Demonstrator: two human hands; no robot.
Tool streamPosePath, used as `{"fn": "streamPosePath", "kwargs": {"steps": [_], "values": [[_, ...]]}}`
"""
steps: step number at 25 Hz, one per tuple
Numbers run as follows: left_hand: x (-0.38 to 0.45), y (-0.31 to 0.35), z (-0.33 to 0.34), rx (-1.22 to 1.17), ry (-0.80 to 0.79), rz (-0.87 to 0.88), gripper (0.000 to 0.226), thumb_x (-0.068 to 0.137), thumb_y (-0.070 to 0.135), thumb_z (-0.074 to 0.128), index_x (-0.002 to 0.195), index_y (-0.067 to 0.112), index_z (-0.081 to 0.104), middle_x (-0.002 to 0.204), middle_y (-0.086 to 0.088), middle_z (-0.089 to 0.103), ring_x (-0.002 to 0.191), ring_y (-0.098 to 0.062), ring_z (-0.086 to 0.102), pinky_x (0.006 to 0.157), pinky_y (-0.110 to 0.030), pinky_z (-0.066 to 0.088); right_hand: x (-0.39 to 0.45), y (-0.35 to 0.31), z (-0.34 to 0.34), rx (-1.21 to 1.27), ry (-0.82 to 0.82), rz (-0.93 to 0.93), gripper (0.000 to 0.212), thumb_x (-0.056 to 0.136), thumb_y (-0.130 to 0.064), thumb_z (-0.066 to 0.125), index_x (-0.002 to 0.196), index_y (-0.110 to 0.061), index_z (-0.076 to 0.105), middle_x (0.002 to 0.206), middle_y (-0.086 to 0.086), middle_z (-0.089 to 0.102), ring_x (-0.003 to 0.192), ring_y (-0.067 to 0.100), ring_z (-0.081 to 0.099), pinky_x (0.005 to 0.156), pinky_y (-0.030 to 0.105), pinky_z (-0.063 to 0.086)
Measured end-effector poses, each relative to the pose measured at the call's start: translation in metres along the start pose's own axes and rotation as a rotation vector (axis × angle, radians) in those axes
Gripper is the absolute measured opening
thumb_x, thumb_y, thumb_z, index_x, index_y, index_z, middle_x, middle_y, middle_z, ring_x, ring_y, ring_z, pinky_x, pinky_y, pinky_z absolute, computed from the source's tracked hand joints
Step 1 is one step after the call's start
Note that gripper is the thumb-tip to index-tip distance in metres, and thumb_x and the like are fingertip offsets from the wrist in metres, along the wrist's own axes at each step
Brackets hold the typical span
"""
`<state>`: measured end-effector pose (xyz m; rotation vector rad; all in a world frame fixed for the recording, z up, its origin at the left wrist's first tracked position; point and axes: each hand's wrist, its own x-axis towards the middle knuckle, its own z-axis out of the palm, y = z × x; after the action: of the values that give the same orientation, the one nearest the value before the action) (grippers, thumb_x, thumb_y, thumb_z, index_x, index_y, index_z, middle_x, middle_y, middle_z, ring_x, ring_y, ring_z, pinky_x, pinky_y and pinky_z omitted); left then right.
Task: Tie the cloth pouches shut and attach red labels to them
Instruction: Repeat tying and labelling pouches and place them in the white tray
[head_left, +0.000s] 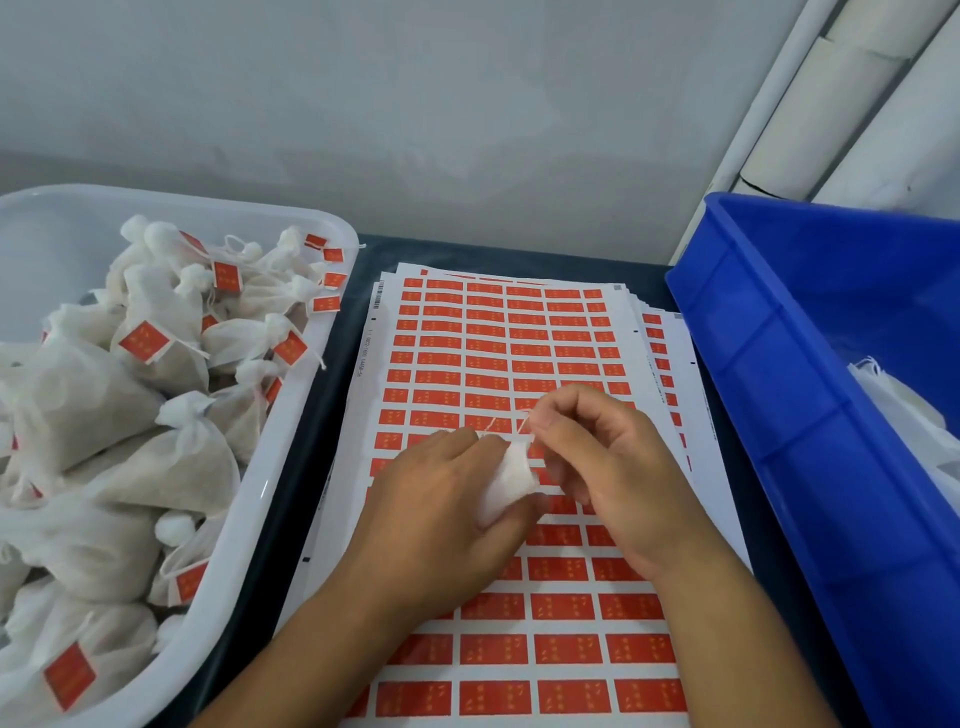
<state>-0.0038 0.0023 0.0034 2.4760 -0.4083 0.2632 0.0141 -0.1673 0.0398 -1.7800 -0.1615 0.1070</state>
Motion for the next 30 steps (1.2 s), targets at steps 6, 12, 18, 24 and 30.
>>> {"fn": "streamPosePath", "kwargs": {"steps": [6, 12, 18, 24, 30], "values": [[-0.002, 0.001, 0.006, -0.055, -0.050, -0.071, 0.048, 0.081, 0.080, 0.046, 0.113, 0.047, 0.059, 0.096, 0.035, 0.051, 0.078, 0.011, 0.053, 0.068, -0.004, 0.030, 0.003, -0.002, 0.001, 0.170, 0.033, -0.006, 0.023, 0.094, -0.048, 0.054, 0.101, -0.029, 0.065, 0.096, -0.007, 0.075, 0.056, 0.007, 0.057, 0.060, 0.016, 0.053], [-0.001, 0.005, 0.006, 0.004, -0.088, -0.058, 0.045, 0.087, 0.074, 0.042, 0.110, 0.043, 0.062, 0.095, 0.032, 0.054, 0.074, 0.009, 0.051, 0.068, -0.006, 0.033, 0.005, 0.002, -0.004, 0.280, 0.172, -0.025, 0.019, 0.101, -0.041, 0.053, 0.094, -0.031, 0.067, 0.086, -0.002, 0.071, 0.065, 0.011, 0.063, 0.057, 0.019, 0.050], [0.011, 0.013, -0.004, -0.104, -0.103, 0.005, 0.027, 0.096, 0.046, 0.043, 0.122, 0.052, 0.038, 0.094, 0.029, 0.061, 0.083, 0.004, 0.060, 0.066, -0.008, 0.041, 0.008, -0.004, -0.003, 0.260, 0.150, -0.035, 0.025, 0.108, -0.035, 0.044, 0.104, -0.016, 0.059, 0.087, 0.004, 0.076, 0.066, 0.016, 0.069, 0.060, 0.021, 0.054], [0.034, 0.012, 0.000, 0.068, -0.114, 0.037, 0.033, 0.094, 0.072, 0.027, 0.105, 0.044, 0.042, 0.081, 0.019, 0.061, 0.065, -0.003, 0.058, 0.059, -0.019, 0.051, 0.022, -0.012, -0.010, 0.247, 0.236, -0.035, 0.024, 0.108, -0.034, 0.049, 0.091, -0.030, 0.065, 0.073, 0.000, 0.066, 0.060, 0.010, 0.060, 0.058, 0.020, 0.051], [0.040, 0.006, 0.008, 0.128, -0.071, 0.082, 0.046, 0.092, 0.078, 0.019, 0.117, 0.047, 0.040, 0.095, 0.022, 0.064, 0.068, 0.000, 0.054, 0.060, -0.012, 0.036, 0.028, 0.001, -0.014, 0.232, 0.294, 0.011, 0.023, 0.107, -0.039, 0.049, 0.091, -0.033, 0.064, 0.071, -0.001, 0.061, 0.057, 0.009, 0.055, 0.056, 0.020, 0.049]]}}
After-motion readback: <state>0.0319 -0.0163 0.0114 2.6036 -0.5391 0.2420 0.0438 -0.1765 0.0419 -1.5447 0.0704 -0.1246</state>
